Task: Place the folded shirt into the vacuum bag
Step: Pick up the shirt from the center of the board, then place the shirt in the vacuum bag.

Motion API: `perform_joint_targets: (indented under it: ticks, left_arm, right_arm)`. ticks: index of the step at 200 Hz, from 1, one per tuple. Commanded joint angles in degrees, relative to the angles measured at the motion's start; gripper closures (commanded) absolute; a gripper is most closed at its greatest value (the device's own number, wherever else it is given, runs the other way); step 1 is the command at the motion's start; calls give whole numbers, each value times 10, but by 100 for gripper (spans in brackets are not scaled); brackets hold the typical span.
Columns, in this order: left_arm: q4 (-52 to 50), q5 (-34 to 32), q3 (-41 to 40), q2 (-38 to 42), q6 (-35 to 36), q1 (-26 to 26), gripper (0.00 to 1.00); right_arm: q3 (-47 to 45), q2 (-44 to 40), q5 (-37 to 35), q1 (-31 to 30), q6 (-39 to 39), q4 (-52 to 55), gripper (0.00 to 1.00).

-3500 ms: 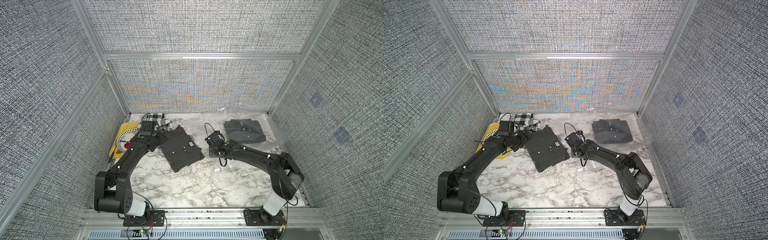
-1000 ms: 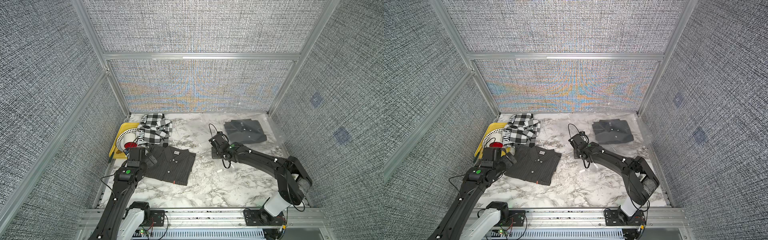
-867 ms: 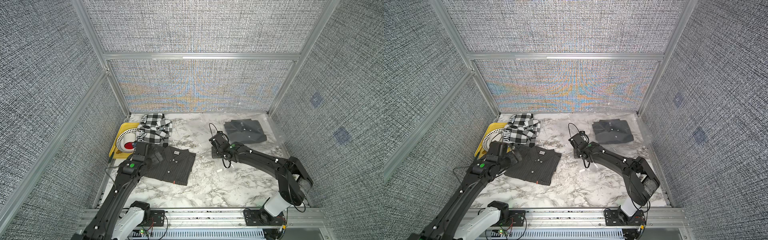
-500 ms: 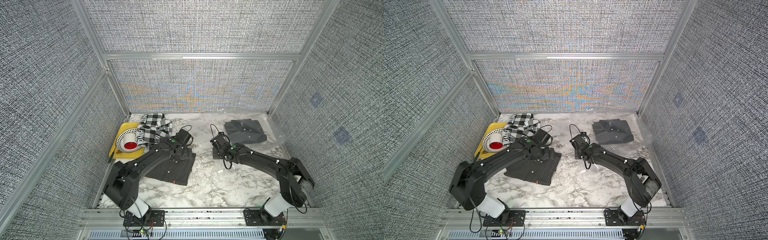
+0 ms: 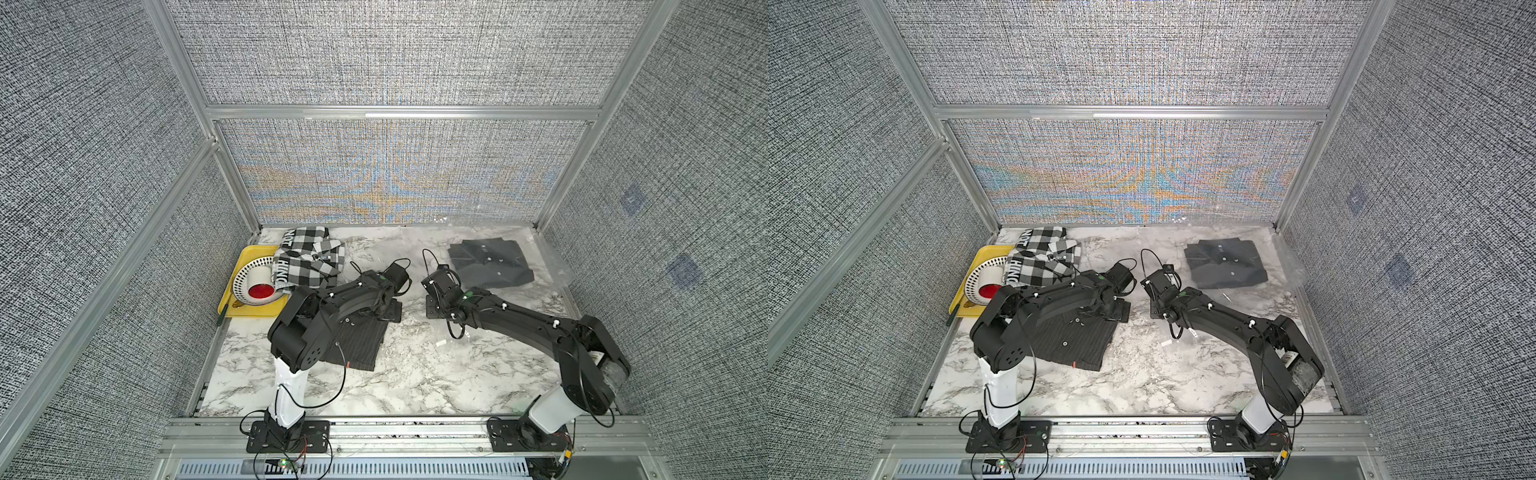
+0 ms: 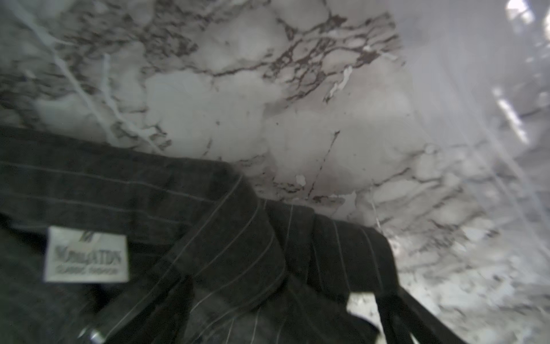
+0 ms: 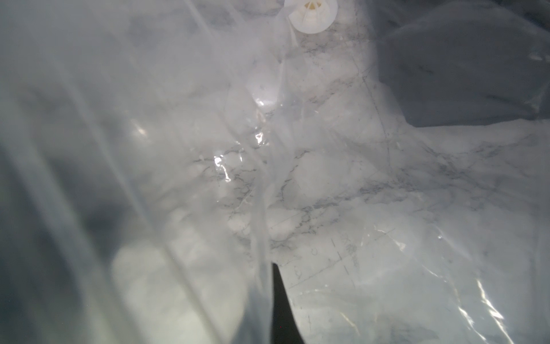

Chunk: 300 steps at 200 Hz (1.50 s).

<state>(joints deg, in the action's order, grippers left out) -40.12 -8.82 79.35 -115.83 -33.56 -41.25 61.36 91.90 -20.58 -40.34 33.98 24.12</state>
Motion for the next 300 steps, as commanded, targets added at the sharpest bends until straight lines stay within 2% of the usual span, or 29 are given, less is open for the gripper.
perform_joint_targets:
  ticks: [1, 7, 22, 54, 57, 119, 145, 185, 231, 270, 300]
  left_arm:
    - [17, -6, -2, -31, -8, 1, 15]
    - [20, -8, -2, -36, -10, 2, 23]
    - [27, -11, -5, -38, -18, 3, 36]
    - [49, -10, -29, 8, -41, 11, 97]
    - [51, -7, -32, 13, -43, 12, 100]
    - [131, 153, -79, 142, -77, 56, 100]
    - [201, 247, -90, 151, -116, 72, 100]
    - [320, 337, -101, 133, -193, 91, 100]
    - [421, 350, -111, 91, -275, 117, 100]
    - [562, 388, -113, 27, -375, 132, 100]
    - [558, 346, -101, -6, -386, 132, 100]
  right_arm:
    - [-3, -5, -3, 0, 0, -6, 100]
    - [-5, -7, -2, 1, 0, -8, 100]
    - [-9, -4, 2, 1, 0, -12, 100]
    - [-25, -1, 14, -4, 9, -30, 100]
    - [-27, -1, 15, -5, 9, -31, 100]
    - [-27, 13, 11, -27, 35, -43, 100]
    - [-20, 14, -3, -42, 56, -43, 100]
    - [-22, 8, -3, -55, 76, -50, 100]
    - [-34, 1, -4, -67, 91, -52, 100]
    - [-48, -2, -10, -79, 102, -50, 100]
    - [-51, -3, -15, -89, 108, -47, 100]
